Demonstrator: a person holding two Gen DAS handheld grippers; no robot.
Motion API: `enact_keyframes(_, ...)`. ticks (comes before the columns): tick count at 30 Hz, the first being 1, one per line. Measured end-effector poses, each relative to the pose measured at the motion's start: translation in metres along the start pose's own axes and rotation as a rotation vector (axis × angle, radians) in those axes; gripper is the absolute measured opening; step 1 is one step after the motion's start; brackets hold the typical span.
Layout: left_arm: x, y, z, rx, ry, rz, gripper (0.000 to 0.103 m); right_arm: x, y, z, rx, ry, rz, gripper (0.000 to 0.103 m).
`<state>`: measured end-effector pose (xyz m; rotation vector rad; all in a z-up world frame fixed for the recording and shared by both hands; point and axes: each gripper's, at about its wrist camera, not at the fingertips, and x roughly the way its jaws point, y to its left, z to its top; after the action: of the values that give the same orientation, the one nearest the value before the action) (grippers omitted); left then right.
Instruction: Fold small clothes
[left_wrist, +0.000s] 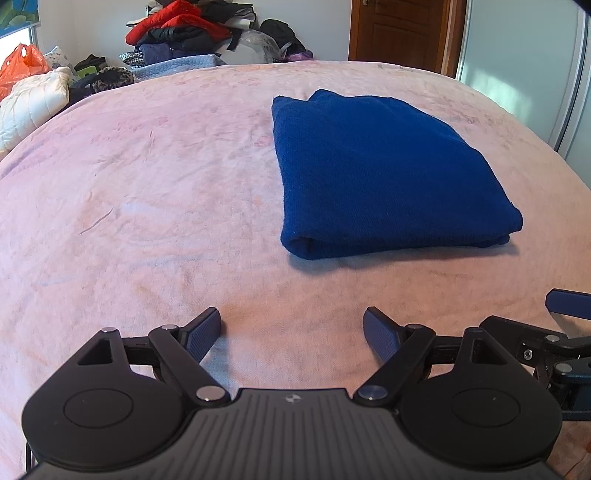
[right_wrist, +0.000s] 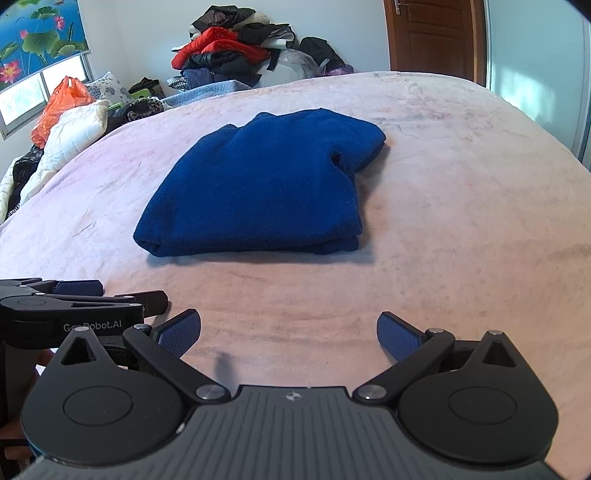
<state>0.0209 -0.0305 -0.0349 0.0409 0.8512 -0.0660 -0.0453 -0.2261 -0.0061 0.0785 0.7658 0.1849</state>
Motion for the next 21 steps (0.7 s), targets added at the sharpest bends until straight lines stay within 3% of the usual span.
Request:
enact_keyframes(16,0.0012,-0.0015,-0.0007,-0.007,-0.003,0.005,0.086,0.0010,0.0008,-0.0016,0.000,0.003,0.003,0.103)
enact_keyframes(21,0.0034,-0.0040,-0.0010,0.011,0.011,0.002,0.094,0.0027,0.0006,-0.0030,-0.002,0.009,0.006,0.103)
